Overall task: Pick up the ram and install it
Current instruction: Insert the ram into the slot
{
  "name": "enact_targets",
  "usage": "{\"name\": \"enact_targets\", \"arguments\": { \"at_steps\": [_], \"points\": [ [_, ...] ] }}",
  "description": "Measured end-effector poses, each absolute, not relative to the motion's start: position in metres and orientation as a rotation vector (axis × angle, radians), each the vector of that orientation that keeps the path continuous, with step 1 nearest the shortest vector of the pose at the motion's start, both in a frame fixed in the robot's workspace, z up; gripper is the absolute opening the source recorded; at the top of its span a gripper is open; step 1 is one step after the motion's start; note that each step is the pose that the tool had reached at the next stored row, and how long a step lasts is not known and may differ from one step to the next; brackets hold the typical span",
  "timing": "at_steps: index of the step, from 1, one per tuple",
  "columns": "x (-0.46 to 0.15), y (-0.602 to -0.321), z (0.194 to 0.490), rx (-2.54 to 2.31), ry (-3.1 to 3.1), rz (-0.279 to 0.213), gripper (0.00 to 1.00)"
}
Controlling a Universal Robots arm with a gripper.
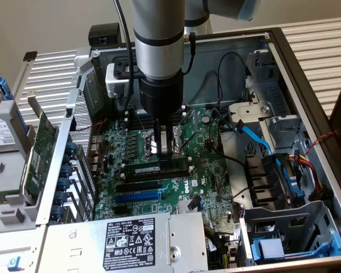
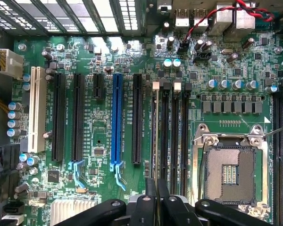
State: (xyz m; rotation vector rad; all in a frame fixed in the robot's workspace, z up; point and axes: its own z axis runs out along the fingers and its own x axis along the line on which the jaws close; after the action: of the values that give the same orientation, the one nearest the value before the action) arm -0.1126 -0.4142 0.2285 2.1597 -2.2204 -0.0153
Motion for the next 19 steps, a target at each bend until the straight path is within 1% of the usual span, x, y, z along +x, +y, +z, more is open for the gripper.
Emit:
{"name": "enact_targets", "arguments": {
  "at_steps": [19],
  "points": [
    [-0.1149,-0.4142,0.2285,2.166,-2.228,0.0,0.13]
  ]
}}
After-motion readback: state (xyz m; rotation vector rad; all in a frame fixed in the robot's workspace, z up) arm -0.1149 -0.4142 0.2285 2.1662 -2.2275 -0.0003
